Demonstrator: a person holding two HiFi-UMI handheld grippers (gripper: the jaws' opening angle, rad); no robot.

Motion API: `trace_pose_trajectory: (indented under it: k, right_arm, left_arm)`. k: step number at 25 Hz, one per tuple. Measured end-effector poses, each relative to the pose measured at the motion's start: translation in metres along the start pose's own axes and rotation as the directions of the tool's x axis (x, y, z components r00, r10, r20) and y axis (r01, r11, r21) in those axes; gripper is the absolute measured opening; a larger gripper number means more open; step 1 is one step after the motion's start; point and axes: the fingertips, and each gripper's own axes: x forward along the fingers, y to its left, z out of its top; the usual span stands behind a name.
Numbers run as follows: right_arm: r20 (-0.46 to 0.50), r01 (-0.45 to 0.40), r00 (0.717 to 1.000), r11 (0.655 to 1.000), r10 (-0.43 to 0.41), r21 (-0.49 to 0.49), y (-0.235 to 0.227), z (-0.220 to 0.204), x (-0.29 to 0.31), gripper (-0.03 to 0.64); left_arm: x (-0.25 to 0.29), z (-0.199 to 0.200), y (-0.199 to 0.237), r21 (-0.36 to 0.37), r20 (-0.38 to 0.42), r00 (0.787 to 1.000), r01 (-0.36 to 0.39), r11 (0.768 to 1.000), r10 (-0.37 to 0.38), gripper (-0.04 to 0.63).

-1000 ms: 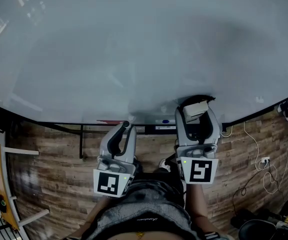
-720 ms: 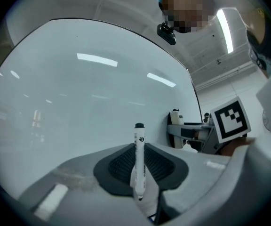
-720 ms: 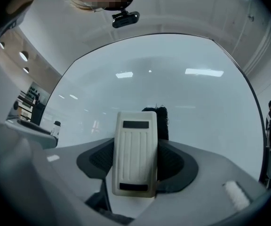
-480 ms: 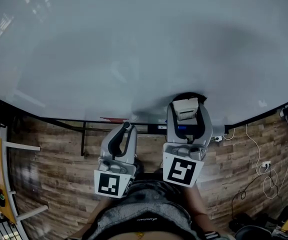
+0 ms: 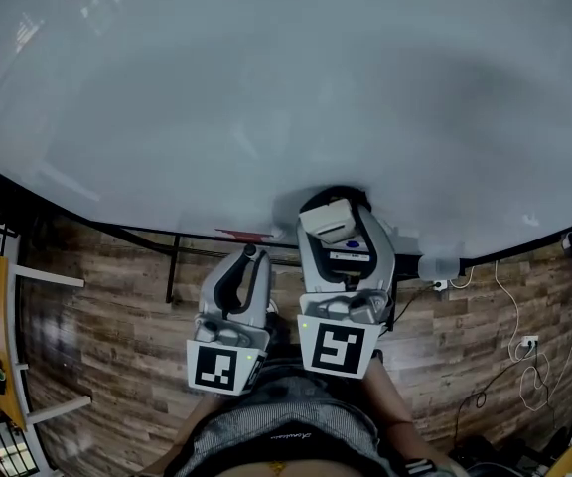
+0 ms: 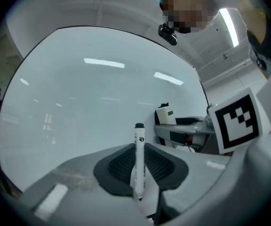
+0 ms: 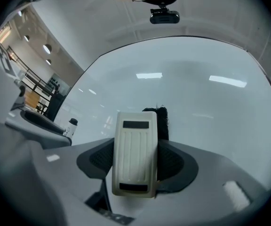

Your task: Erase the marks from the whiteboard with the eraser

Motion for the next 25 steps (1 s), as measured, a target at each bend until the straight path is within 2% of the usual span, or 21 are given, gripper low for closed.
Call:
trace_pose_trajectory:
  k: [3,12,15,19,25]
  right_arm:
    - [0.018,0.003,1.000,1.000,-0.003,0.005,-0.007,0.002,-0.002,0.259]
    - [0.002,0.109,0.994,0.994,-0.109,-0.002,-0.050,-0.007,-0.014,0.259]
    - [0.010,0.087,0.996,0.996,-0.087,0.019,-0.048,-0.011,-0.014,0.259]
    - [0.006,0.038,0.999,0.995,-0.039,0.093,-0.051,-0.016,-0.025,0.261]
    - [-0.039,0.026,0.999,0.990,-0.021,0.137,-0.058,-0.038,-0.048,0.261]
  left_arm:
    - [0.000,-0.002,0.002,-0.010,-0.014,1.000,-0.010,1.000,0.010,0.071]
    - [0.010,0.000,-0.009,-0.024,0.005,0.999,0.045,0.999,-0.045,0.071]
    - [0.015,0.000,-0.016,-0.014,0.012,0.998,0.066,0.998,-0.066,0.071]
    - [0.020,0.004,-0.034,-0.029,0.003,0.996,0.089,0.996,-0.089,0.071]
    - [0.027,0.005,-0.061,-0.008,0.004,0.992,0.125,0.992,-0.125,0.070]
